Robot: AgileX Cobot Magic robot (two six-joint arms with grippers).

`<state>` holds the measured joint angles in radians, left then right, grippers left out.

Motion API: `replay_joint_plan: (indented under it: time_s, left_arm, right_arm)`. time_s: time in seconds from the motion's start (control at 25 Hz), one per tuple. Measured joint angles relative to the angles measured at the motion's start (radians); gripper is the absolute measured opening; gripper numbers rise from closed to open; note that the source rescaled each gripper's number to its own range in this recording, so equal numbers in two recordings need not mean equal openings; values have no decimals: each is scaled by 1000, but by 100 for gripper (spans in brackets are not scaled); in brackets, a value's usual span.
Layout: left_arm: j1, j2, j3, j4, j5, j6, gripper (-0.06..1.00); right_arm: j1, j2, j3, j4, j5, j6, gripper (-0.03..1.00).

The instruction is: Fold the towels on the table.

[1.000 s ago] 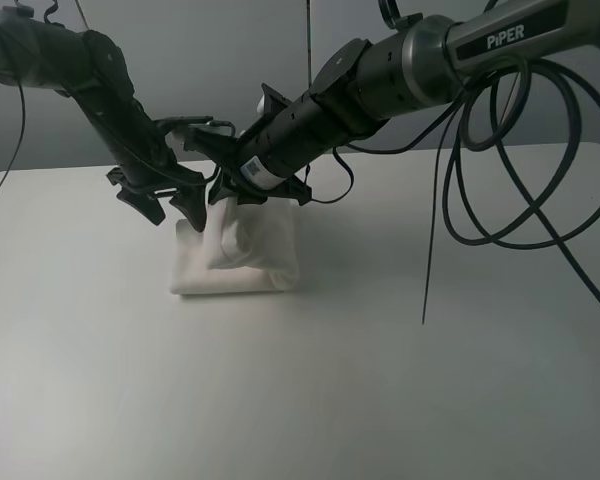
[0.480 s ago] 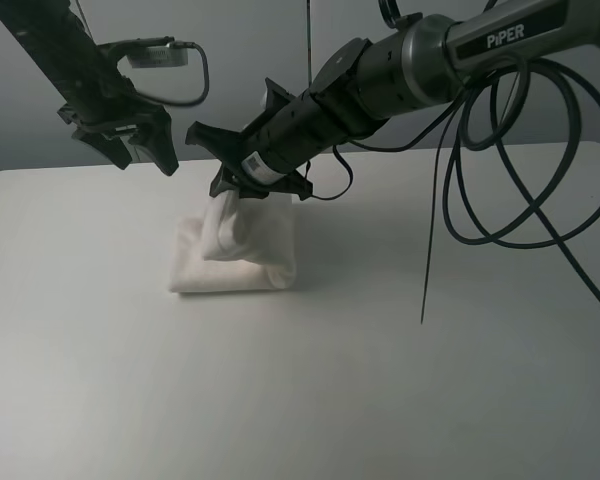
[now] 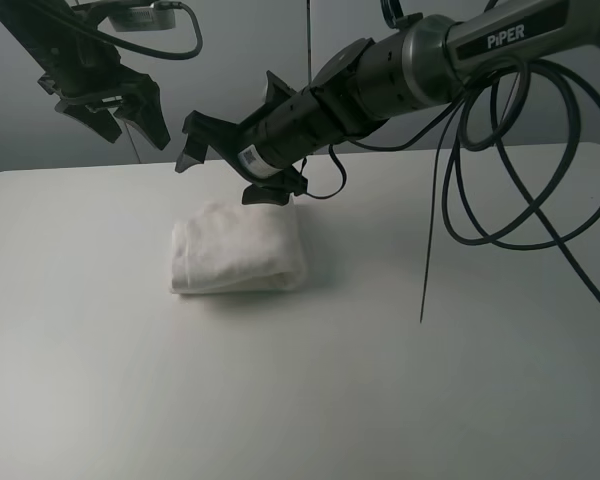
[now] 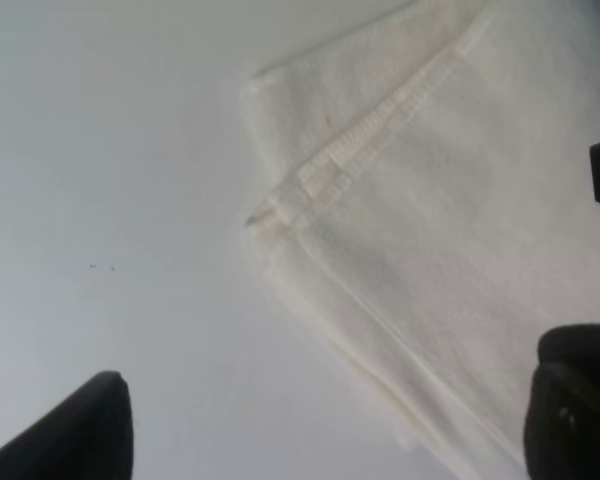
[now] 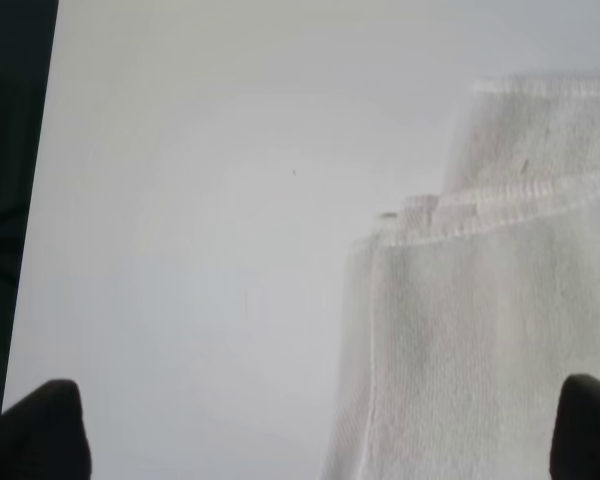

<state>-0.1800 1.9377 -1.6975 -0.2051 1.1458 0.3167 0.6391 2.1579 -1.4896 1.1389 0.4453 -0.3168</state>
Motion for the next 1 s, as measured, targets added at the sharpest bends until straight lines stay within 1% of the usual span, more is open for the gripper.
replay_joint_plan:
  time_s: [0.08, 0.16, 0.28, 0.32, 0.44, 0.56, 0.64, 0.68, 0.76, 0.8, 0.88, 1.0]
  left_arm:
    - [0, 0, 0, 0, 5, -2, 100]
    - [0, 0, 0, 2, 15, -2, 100]
    - [0, -7, 0, 27, 44, -2, 100]
    - [0, -11, 0, 40, 49, -2, 100]
    - [0, -54, 0, 85, 55, -22, 100]
    - [0, -134, 0, 126, 63, -35, 100]
    - [0, -188, 0, 145, 64, -43, 100]
    - [0, -216, 0, 152, 66, -45, 100]
    - [0, -265, 0, 158, 68, -48, 100]
    - [0, -290, 0, 158, 68, -47, 100]
    - [0, -339, 9, 158, 68, -61, 100]
    - [0, -415, 51, 158, 70, -73, 100]
  right_arm:
    - [0, 0, 0, -2, 13, -30, 100]
    - [0, -6, 0, -25, 25, -46, 100]
    - [0, -37, 0, -102, 30, -56, 100]
    - [0, -55, 0, -147, 32, -56, 100]
    - [0, -129, 0, -327, 46, -4, 100]
    - [0, -223, 0, -584, 75, 124, 100]
    - [0, -289, 0, -792, 115, 223, 100]
    - [0, -325, 0, -891, 147, 274, 100]
    - [0, -397, 0, -1047, 220, 357, 100]
    - [0, -427, 0, -1111, 252, 381, 100]
    - [0, -496, 0, -1197, 323, 424, 100]
    - [0, -594, 18, -1286, 391, 463, 100]
